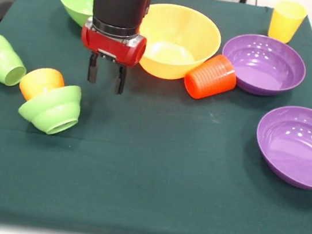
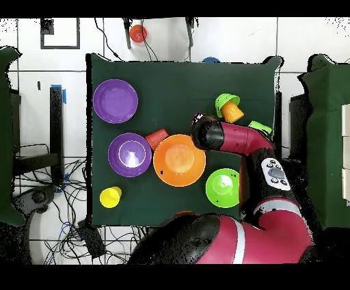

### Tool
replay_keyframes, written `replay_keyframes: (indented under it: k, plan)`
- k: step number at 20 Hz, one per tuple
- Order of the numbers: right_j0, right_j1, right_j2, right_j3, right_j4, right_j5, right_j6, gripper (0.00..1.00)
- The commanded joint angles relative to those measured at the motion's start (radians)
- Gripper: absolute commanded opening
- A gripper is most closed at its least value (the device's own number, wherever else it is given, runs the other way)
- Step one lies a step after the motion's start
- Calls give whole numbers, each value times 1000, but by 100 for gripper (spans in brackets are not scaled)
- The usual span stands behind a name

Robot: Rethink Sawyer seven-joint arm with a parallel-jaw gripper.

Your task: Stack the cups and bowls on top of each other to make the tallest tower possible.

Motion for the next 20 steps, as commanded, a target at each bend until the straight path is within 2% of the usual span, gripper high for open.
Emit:
replay_keyframes:
  k: [1,5,11,17,20]
  plan:
    - [-129,-33,188,35,-126,113,-279,100]
    - [-123,-30,164,-16,-148,197,-276,100]
    - [-142,-1,195,-38,-211,160,-249,100]
    - [-183,-28,248,-66,-224,248,-296,100]
    - [-195,-3,267,-85,-239,229,-287,100]
